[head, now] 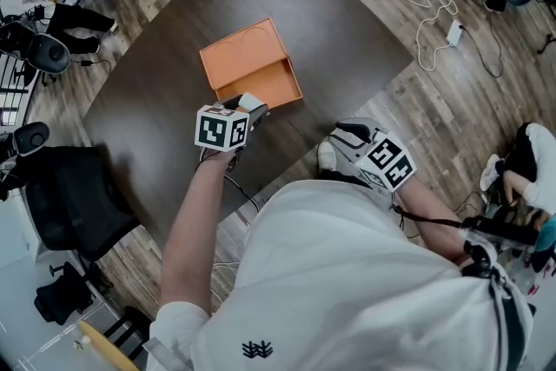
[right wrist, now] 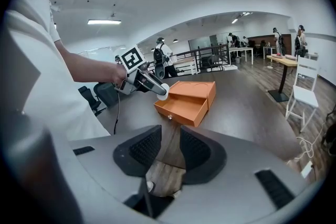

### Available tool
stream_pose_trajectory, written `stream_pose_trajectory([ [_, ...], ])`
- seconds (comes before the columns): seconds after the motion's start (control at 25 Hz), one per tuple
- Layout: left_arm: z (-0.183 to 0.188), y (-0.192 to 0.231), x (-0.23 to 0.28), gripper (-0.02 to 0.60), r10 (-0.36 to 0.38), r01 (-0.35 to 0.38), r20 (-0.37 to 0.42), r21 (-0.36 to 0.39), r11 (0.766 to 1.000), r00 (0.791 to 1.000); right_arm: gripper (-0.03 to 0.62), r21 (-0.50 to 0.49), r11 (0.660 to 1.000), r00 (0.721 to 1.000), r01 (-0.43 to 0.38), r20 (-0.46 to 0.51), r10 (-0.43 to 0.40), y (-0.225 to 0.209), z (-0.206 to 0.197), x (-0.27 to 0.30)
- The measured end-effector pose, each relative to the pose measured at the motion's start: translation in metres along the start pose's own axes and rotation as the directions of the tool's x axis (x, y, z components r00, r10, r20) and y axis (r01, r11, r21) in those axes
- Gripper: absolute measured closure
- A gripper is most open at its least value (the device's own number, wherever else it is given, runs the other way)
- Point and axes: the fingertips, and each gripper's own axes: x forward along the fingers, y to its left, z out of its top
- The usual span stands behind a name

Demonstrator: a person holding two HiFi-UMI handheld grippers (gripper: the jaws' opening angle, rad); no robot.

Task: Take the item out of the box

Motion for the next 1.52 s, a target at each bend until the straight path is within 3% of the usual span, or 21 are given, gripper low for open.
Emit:
stream_pose_trajectory([
  [0.24, -0.014, -0.026, -0.049, 0.278, -0.033, 0.033, 0.103, 0.005, 0.999, 0.994, 0.499, -0.020, 0.999, 0.999, 0.030, 0.015, -0.030, 0.028, 0.004, -0.001],
  [0.48, -0.037, -0.044, -0.096, 0.278, -0.087, 0.087, 0.179, 0.011, 0.996, 0.980, 0.556, -0.041, 0.997, 0.997, 0.068, 0.048, -0.066, 0.055, 0.018, 0.004],
  [0.84, -0.083, -0.065, -0.165, 0.278, -0.147, 0.152, 0.294, 0.005, 0.988, 0.945, 0.589, -0.045, 0.993, 0.993, 0.105, 0.054, -0.103, 0.112, 0.023, 0.005],
  [1.52, -0.167, -0.119, -0.242, 0.278, -0.205, 0.178, 0.355, 0.108, 0.978, 0.912, 0.592, -0.068, 0.988, 0.989, 0.136, 0.069, -0.131, 0.214, 0.007, -0.001],
])
